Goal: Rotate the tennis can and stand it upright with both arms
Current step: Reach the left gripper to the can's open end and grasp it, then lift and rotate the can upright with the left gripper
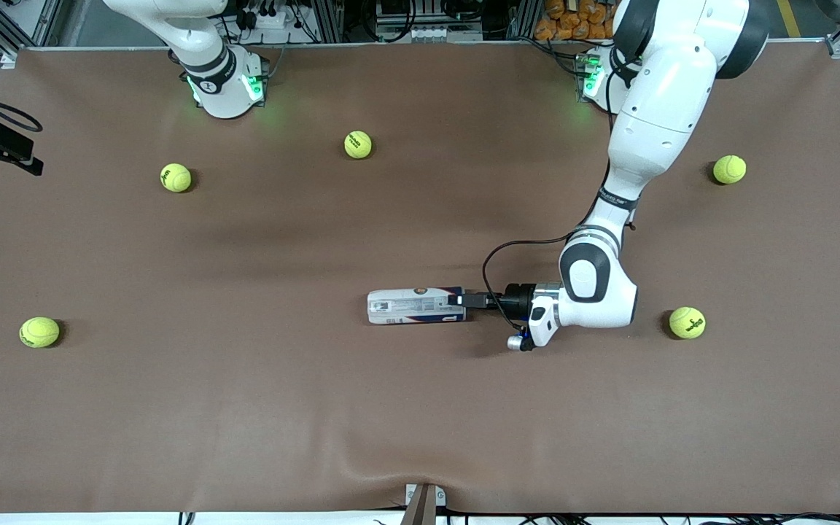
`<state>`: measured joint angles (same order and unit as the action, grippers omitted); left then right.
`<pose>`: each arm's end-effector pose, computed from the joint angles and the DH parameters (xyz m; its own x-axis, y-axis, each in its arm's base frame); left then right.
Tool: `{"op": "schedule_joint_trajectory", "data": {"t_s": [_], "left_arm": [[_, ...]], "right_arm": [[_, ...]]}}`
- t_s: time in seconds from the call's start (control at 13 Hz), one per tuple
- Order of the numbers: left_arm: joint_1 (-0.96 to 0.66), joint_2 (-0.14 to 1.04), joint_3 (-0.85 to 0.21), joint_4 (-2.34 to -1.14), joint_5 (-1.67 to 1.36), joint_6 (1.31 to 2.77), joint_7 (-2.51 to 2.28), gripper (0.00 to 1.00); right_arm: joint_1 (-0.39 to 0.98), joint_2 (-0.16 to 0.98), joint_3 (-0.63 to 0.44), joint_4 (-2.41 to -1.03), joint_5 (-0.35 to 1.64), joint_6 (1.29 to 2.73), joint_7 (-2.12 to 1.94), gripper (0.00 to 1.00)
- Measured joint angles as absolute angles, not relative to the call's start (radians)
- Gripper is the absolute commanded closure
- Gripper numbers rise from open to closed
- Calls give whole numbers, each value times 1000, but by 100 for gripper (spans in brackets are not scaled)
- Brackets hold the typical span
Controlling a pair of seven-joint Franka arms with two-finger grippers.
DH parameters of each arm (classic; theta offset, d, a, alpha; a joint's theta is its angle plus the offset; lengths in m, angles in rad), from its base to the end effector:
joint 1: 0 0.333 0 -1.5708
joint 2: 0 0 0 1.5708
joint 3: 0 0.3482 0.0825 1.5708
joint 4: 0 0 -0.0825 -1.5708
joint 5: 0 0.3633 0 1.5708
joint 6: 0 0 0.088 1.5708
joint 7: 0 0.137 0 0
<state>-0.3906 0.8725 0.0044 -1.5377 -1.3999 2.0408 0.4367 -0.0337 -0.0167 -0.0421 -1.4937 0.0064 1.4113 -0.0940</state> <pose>0.6243 -0.3420 0.1642 0.9609 -0.0323 -0.2751 0.2289 -0.4670 0.8541 0.5081 -0.0379 0.6562 0.9977 0.0194 -0.0647 0.0186 -0.9997 -0.0132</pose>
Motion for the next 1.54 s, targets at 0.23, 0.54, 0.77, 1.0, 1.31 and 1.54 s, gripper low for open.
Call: {"op": "schedule_joint_trajectory", "data": {"t_s": [0.23, 0.54, 0.77, 1.0, 1.31, 1.54], "left_arm": [[-391, 873, 5, -1530, -1400, 2041, 437, 74], [-393, 875, 4, -1530, -1400, 2041, 437, 100], [-394, 874, 1, -1514, -1402, 2039, 433, 100], [-407, 870, 2, -1472, -1386, 2036, 345, 100], [-461, 859, 12, -1365, -1213, 2041, 79, 100], [-508, 841, 28, -1326, -1083, 2049, -82, 100]], "right_arm": [[-33, -15, -42, -1494, 7, 1411, -94, 0], [-33, -12, -41, -1494, 7, 1411, -94, 0], [-33, -11, -41, -1494, 7, 1411, -94, 0], [-33, -10, -40, -1494, 7, 1413, -94, 0], [-33, -10, -39, -1494, 7, 1416, -94, 0], [-33, -10, -39, -1494, 7, 1424, -94, 0]]}}
